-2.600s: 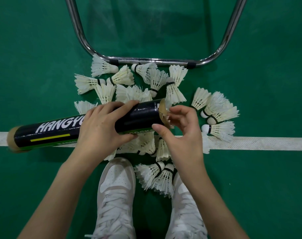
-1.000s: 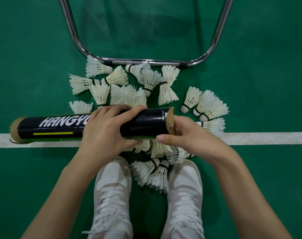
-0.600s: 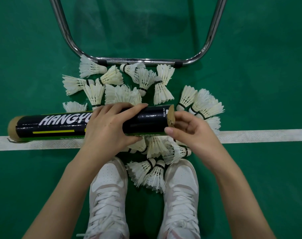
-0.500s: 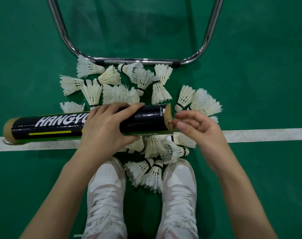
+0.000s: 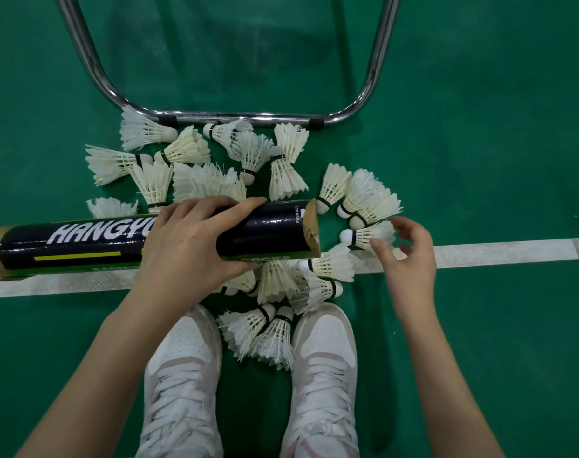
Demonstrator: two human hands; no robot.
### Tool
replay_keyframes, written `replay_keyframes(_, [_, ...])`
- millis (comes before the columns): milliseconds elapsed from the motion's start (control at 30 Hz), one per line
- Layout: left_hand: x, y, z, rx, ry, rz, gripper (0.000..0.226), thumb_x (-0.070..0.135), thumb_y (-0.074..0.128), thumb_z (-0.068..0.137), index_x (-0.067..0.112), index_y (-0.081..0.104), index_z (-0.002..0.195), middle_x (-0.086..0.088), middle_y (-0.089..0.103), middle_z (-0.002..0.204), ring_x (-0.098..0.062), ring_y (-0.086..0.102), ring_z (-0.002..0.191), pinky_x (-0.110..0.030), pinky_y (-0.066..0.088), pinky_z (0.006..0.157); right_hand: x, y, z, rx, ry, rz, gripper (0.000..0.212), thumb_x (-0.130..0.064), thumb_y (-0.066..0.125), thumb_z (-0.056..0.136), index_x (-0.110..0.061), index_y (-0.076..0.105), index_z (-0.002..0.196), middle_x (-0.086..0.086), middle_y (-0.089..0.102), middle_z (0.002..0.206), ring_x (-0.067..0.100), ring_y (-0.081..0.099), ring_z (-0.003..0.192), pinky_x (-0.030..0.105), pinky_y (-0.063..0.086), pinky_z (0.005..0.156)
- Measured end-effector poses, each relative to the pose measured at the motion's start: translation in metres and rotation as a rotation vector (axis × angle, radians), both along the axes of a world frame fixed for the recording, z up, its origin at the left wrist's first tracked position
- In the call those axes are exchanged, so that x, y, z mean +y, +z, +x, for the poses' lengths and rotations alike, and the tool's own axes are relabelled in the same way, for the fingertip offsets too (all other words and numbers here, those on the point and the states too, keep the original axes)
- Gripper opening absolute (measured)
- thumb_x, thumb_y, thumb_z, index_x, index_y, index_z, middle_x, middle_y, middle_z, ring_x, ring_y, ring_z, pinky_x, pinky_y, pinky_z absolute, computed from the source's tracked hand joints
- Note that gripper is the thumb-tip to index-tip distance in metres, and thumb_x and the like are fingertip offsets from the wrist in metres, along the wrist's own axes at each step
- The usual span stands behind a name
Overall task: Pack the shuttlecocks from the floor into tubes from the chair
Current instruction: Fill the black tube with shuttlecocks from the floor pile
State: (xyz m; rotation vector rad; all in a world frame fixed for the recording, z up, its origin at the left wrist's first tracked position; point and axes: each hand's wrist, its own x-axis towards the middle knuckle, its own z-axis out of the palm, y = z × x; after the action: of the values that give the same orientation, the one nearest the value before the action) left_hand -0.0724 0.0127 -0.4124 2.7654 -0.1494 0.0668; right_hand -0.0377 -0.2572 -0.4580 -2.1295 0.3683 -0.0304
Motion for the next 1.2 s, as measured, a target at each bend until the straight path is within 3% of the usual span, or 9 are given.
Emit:
replay_keyframes(133, [-0.002,0.0,0.0,0.007,-0.008,-0.005,0.079,0.044,0.078,0.06,0.031,0.05,0.132,-0.005,0.063,0.112,-0.034,0.058,0.098,-0.05,0.04,0.09,-0.006,-0.013,0.006,0.063,-0.105,0.002,0.05,-0.015,0.071,0.08,-0.012,0.049,0.125,0.0,0.052,0.123,0.014,0.047,0.116,0.027,0.036,0.102])
replay_keyframes(200, [-0.003,0.001,0.001,0.011,-0.011,-0.003,0.078,0.044,0.077,0.06,0.031,0.05,0.132,-0.005,0.063,0.112,-0.034,0.057,0.099,-0.049,0.04,0.09,-0.007,-0.016,0.01,0.109,-0.14,0.035,0.051,-0.016,0.071,0.08,-0.011,0.048,0.126,0.0,0.054,0.12,0.012,0.049,0.111,0.024,0.037,0.096])
replay_keyframes(300, [-0.003,0.001,0.0,0.017,-0.007,0.0,0.078,0.044,0.077,0.06,0.031,0.05,0.132,-0.005,0.063,0.113,-0.033,0.057,0.1,-0.049,0.039,0.091,-0.008,-0.022,0.013,0.176,-0.151,0.064,0.043,-0.016,0.069,0.083,-0.009,0.051,0.121,0.0,0.055,0.106,0.013,0.052,0.099,0.021,0.037,0.085])
replay_keyframes(467, [-0.004,0.0,-0.002,0.025,-0.008,-0.01,0.079,0.046,0.077,0.06,0.033,0.049,0.133,-0.004,0.062,0.113,-0.032,0.057,0.1,-0.048,0.039,0.091,-0.012,-0.033,0.013,0.228,-0.126,0.06,0.027,-0.019,0.067,0.085,-0.006,0.058,0.107,0.012,0.065,0.099,0.028,0.061,0.093,0.037,0.048,0.086])
replay_keyframes(767, [-0.002,0.002,-0.003,0.03,0.003,-0.014,0.076,0.051,0.067,0.061,0.032,0.05,0.133,-0.005,0.063,0.113,-0.033,0.057,0.099,-0.048,0.04,0.091,-0.005,0.019,0.005,0.073,-0.02,0.192,0.011,-0.015,0.065,0.086,-0.012,0.057,0.092,0.001,0.061,0.08,0.013,0.055,0.077,0.02,0.042,0.07])
replay_keyframes(1000, [0.003,0.0,-0.003,0.023,0.022,-0.012,0.079,0.043,0.079,0.061,0.033,0.048,0.133,-0.005,0.062,0.113,-0.033,0.057,0.1,-0.048,0.039,0.091,0.029,0.065,-0.001,0.021,0.164,0.346,0.009,-0.008,0.063,0.086,-0.013,0.059,0.092,0.013,0.067,0.089,0.018,0.058,0.082,0.026,0.048,0.08])
replay_keyframes(1067, [0.006,-0.001,-0.004,0.03,0.041,-0.016,0.08,0.039,0.08,0.06,0.032,0.048,0.133,-0.004,0.062,0.113,-0.033,0.056,0.1,-0.047,0.039,0.091,0.037,0.069,-0.003,0.019,0.183,0.344,0.011,-0.009,0.064,0.086,-0.014,0.059,0.094,0.016,0.067,0.096,0.027,0.06,0.088,0.034,0.049,0.088])
replay_keyframes(1133, [0.01,-0.001,-0.003,0.048,0.056,-0.023,0.081,0.039,0.079,0.06,0.033,0.047,0.134,-0.004,0.061,0.114,-0.032,0.056,0.1,-0.046,0.039,0.09,0.044,0.071,-0.004,0.027,0.207,0.354,0.01,-0.01,0.064,0.087,-0.017,0.059,0.092,0.012,0.068,0.092,0.028,0.061,0.087,0.037,0.049,0.089])
replay_keyframes(1200, [0.012,-0.001,-0.003,0.057,0.064,-0.028,0.081,0.04,0.077,0.06,0.034,0.046,0.135,-0.003,0.061,0.114,-0.032,0.055,0.101,-0.045,0.039,0.09,0.051,0.072,-0.006,0.03,0.236,0.379,0.014,-0.009,0.062,0.087,-0.022,0.059,0.087,-0.002,0.068,0.082,0.015,0.061,0.082,0.03,0.05,0.085])
